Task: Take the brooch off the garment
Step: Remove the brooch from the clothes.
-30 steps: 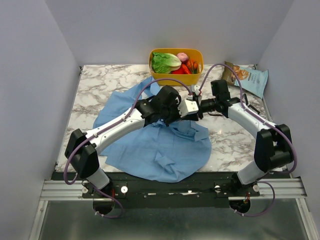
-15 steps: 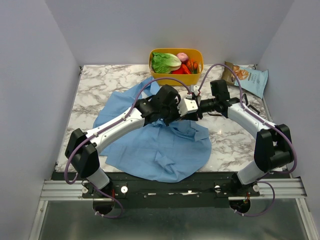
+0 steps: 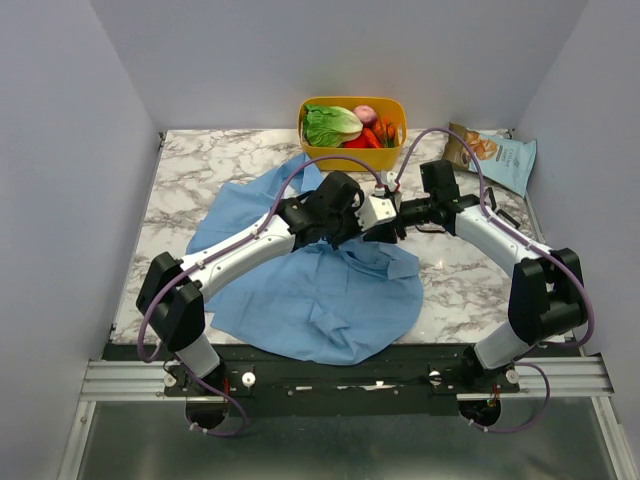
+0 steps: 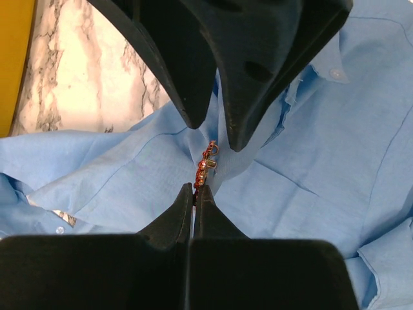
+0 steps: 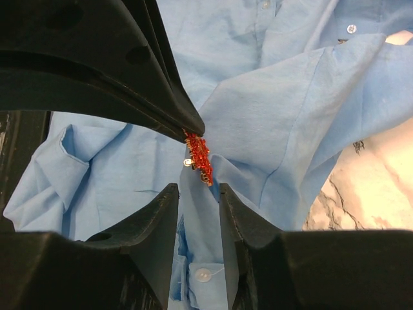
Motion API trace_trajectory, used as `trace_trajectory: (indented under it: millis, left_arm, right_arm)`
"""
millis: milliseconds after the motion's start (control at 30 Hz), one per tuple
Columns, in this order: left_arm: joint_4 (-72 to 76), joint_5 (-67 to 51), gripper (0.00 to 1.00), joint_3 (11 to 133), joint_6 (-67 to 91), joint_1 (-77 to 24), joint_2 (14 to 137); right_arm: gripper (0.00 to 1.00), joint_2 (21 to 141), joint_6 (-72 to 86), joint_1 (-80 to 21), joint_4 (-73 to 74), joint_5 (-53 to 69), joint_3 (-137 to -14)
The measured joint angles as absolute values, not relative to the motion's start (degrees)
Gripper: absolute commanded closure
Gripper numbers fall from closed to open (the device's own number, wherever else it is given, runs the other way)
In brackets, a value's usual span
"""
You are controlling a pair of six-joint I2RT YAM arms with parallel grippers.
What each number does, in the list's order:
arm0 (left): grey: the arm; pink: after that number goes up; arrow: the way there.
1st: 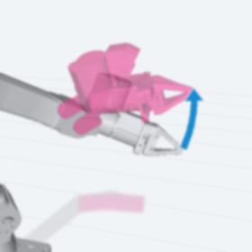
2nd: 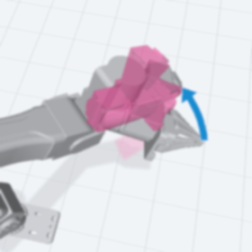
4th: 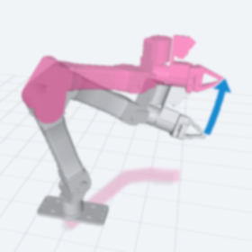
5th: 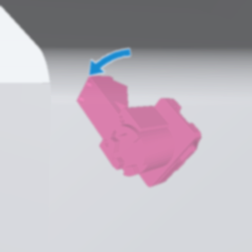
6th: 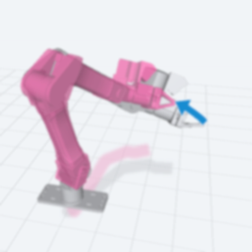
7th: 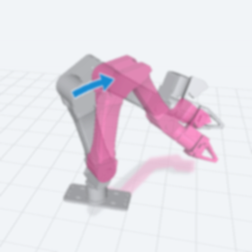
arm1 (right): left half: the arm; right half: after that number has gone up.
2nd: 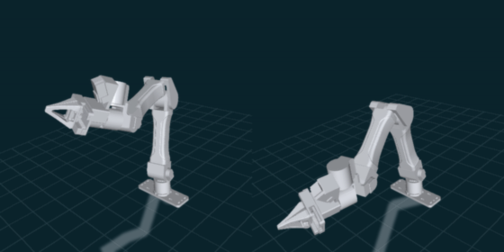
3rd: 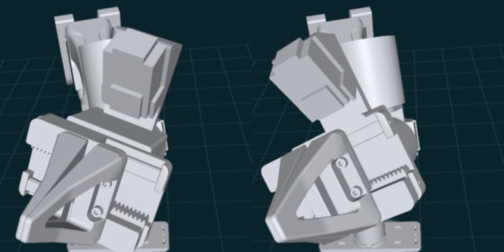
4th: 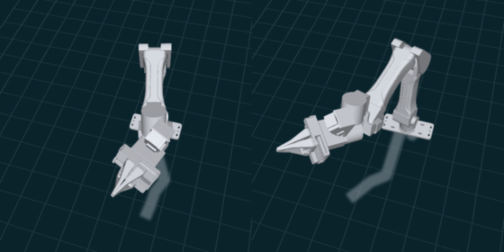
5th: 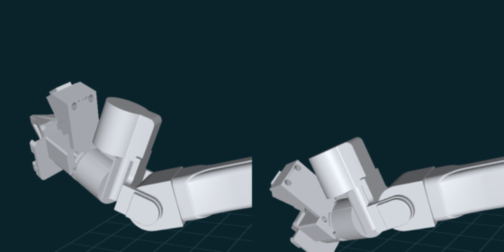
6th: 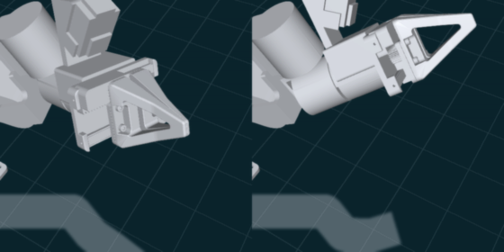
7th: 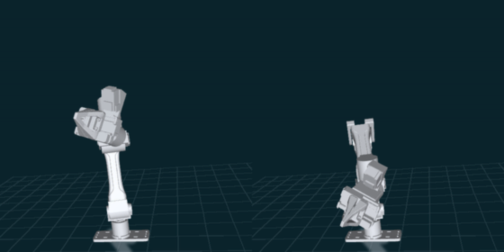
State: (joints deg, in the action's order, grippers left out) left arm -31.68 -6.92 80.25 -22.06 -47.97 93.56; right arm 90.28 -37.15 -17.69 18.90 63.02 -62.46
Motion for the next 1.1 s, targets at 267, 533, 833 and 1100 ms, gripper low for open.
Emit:
trace_trajectory:
  millis: [267, 533, 833, 1100]
  left_arm:
    - [-30.3, -7.8, 1.0, 80.2, -20.8, -48.0, 93.6]
    - [-30.3, -10.2, 1.0, 80.2, -19.8, -47.9, 93.3]
    - [-28.4, -10.7, 1.0, 80.1, -18.7, -47.7, 91.6]
    - [-28.4, -11.5, 1.0, 80.1, -18.5, -47.5, 91.4]
  right_arm:
    - [0.6, 90.3, -37.1, -17.7, 19.6, 63.0, -62.8]
    - [0.61, 90.3, -37.1, -17.7, 19.6, 63.0, -63.2]
    - [0.64, 90.3, -37.1, -17.7, 19.8, 63.0, -63.2]
    - [0.66, 90.3, -37.1, -17.7, 19.9, 63.0, -63.3]
